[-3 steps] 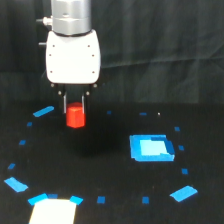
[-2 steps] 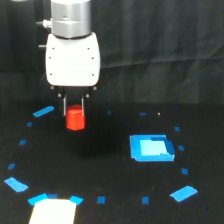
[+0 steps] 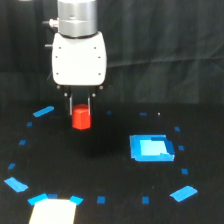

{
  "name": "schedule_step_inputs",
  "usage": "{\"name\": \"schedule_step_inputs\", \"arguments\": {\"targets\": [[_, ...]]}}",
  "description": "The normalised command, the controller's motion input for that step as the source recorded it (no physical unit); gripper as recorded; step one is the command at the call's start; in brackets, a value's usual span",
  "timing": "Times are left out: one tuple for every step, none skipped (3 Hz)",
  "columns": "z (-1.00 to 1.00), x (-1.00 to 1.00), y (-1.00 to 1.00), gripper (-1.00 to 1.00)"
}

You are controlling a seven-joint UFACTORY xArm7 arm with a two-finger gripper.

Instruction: Pick up the red object from the table

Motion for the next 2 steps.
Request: {"name": "schedule_step_inputs", "arguments": {"targets": [[0.31,-0.21,-0.13,-0.88],[-0.26,-0.16,-0.19,-1.00]]}}
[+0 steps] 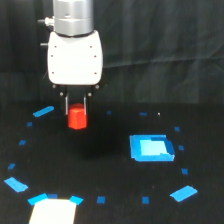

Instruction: Pick up the red object from the table

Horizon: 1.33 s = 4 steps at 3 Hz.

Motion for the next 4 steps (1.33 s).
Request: {"name": "schedule_step_inputs", "arguments": {"targets": [[-0.21,-0.13,-0.13,-0.93],[0.08,0.39,-0.16,-0.93],[-0.06,-0.12,-0.13,-1.00],[0.02,-0.14,-0.11,-0.98]]}}
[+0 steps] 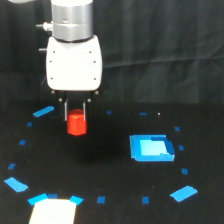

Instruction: Pick up the red object from the table

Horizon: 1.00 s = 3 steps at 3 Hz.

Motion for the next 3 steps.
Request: {"name": "schedule_step_inputs", "arguments": {"targets": [[-0.05,-0.12,-0.20,-0.89],[-0.06,0.03,-0.17,-0.77],[0.04,-0.04,-0.11,-0.99]]}}
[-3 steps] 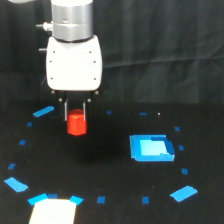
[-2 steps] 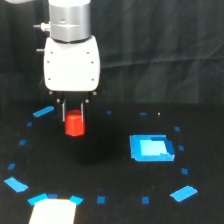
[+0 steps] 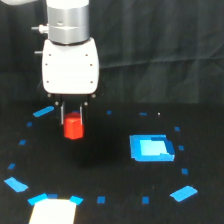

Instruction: Pick up the red object from the table

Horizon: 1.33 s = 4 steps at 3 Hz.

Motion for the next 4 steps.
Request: {"name": "schedule_step_inputs", "arguments": {"targets": [[0.64,0.12,0.27,-0.72],[0.14,0.33,-0.43,-1.00],[-0.02,0.02,0.30,-1.00],[0.49,-0.08,-0.10,-0.79]]}}
